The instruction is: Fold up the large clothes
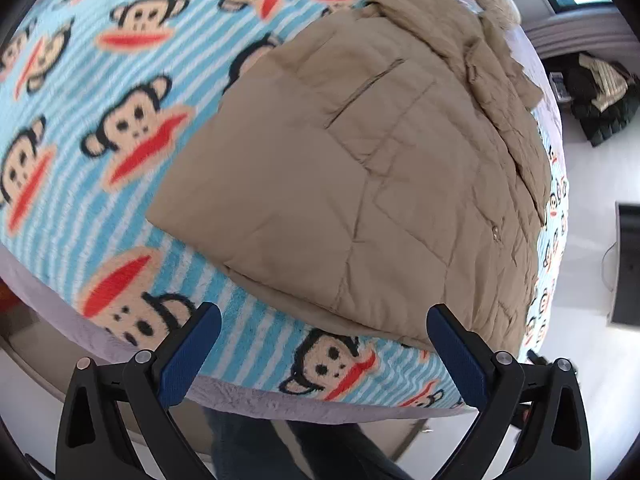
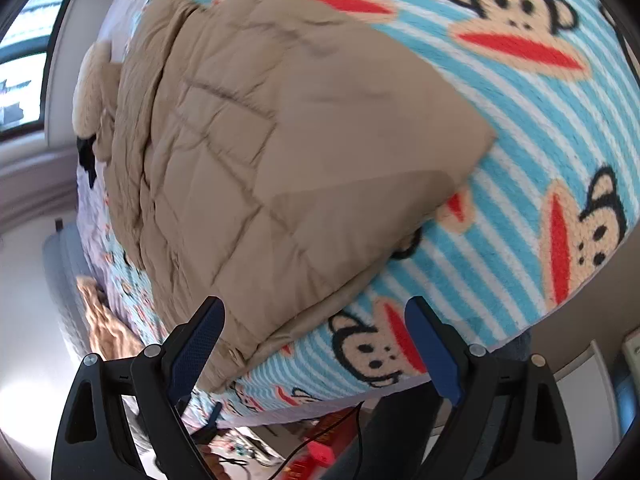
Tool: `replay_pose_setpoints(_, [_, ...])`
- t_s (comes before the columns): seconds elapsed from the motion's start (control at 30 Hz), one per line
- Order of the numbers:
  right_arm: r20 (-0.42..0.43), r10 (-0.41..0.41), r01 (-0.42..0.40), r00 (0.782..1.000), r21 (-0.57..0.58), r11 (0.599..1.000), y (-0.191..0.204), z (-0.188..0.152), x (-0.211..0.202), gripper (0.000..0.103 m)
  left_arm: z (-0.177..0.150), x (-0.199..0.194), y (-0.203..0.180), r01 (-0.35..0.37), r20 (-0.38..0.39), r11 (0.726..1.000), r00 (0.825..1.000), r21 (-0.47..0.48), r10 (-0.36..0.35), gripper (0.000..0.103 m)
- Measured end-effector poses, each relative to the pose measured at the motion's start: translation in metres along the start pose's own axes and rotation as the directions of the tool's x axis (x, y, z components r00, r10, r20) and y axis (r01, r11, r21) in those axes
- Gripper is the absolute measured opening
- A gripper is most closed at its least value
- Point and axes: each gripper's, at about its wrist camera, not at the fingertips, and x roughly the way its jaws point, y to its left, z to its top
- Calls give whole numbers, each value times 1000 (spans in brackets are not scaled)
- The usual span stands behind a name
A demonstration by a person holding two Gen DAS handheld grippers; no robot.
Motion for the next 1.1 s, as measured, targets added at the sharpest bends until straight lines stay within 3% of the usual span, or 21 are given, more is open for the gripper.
replay_pose_setpoints(0.3, [41, 202, -206, 979, 189, 960, -40, 17, 7, 93, 15, 40, -2, 73, -37, 996, 997, -49, -75, 103])
replay_pose_setpoints(0.47, [63, 268, -275, 961, 243, 930, -45, 18, 22, 91, 24, 53, -19, 56, -45, 998, 997, -13, -56, 103])
replay_pose_setpoints(0.5, [67, 276, -284, 959, 249, 926, -44, 18, 24, 87, 25, 54, -23, 60, -44, 998, 997, -7, -60, 102])
replay_pose_setpoints(0.53, [73, 286, -295, 955, 260, 919, -43, 18, 27, 79, 26, 53, -25, 66, -40, 998, 997, -3, -66, 88])
replay_pose_setpoints(0.57, [72, 291, -299, 954, 271, 915, -42, 18, 29, 76, 27, 53, -27, 71, -40, 997, 997, 7, -71, 61])
replay_pose_setpoints(0.67, [62, 279, -285, 958, 283, 916, -40, 17, 34, 56, 30, 51, -31, 76, -56, 996, 996, 42, -73, 18])
replay_pose_setpoints(0.73, [50, 236, -241, 970, 267, 933, -37, 15, 35, 16, 31, 41, -32, 88, -39, 994, 996, 68, -86, 17])
replay_pose_setpoints(0.8, [66, 232, -241, 971, 239, 941, -32, 14, 31, 11, 31, 28, -39, 87, -11, 989, 996, 118, -86, 12])
replay_pose_setpoints(0.93, [87, 229, -241, 970, 161, 957, -15, 12, 20, 8, 31, 4, -53, 93, 30, 974, 994, 204, -101, 12])
replay_pose_setpoints(1.1, [141, 238, -249, 961, 72, 966, 11, 9, -2, 8, 43, -29, -71, 152, 68, 949, 982, 276, -177, 12])
